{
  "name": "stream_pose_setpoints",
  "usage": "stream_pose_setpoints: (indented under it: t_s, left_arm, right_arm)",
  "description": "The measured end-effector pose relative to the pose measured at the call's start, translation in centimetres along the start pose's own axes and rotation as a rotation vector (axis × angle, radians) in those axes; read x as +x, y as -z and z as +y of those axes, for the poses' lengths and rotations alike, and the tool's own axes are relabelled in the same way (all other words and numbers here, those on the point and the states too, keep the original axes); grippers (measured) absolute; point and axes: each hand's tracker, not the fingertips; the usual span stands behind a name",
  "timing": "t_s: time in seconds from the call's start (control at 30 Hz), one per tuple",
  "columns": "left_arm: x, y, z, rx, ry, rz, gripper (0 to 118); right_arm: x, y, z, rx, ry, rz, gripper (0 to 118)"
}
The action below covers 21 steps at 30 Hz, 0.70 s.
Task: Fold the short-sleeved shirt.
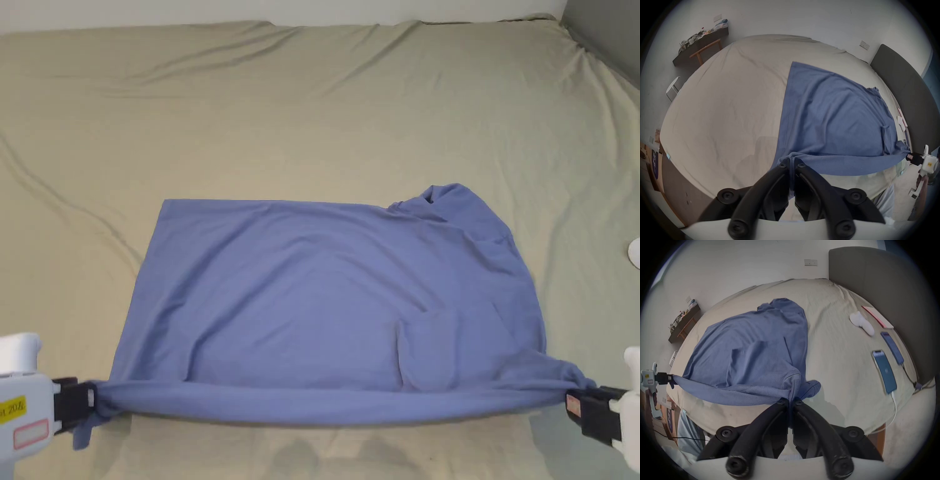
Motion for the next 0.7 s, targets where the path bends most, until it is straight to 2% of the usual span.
stream_pose_setpoints:
  t_s: [0.13, 0.3, 0.5, 0.53, 0.57, 0.6, 0.63, 0.7]
  left_arm:
    - [1.1, 1.9, 4.3, 0.013, -0.012, -0.017, 3]
    - [1.9, 5.8, 9.5, 0.002, -0.008, -0.01, 3]
    - [2.8, 10.6, 12.8, -0.05, -0.03, -0.004, 3]
    - [2.9, 11.3, 13.1, -0.053, -0.033, -0.003, 14]
    - [2.9, 12.2, 13.3, -0.063, -0.024, -0.003, 45]
    - [2.8, 13.1, 13.5, -0.063, -0.021, 0.002, 92]
    - [2.7, 13.5, 13.5, -0.052, -0.017, 0.011, 118]
    - [2.1, 12.8, 13.1, -0.01, -0.065, 0.07, 116]
  right_arm:
    - [-0.6, 2.4, 4.2, 0.005, -0.028, -0.013, 3]
    - [-0.8, 6.6, 9.1, -0.033, -0.01, -0.022, 3]
    - [-1.0, 11.5, 12.9, -0.11, -0.001, -0.054, 4]
    - [-1.0, 12.1, 13.3, -0.139, 0.012, -0.06, 18]
    - [-1.0, 12.4, 13.6, -0.137, 0.025, -0.068, 51]
    - [-0.9, 12.6, 13.7, -0.129, 0.048, -0.085, 88]
    - [-0.7, 12.5, 13.6, -0.132, 0.09, -0.104, 109]
    - [-0.5, 11.4, 13.1, -0.07, 0.153, -0.091, 110]
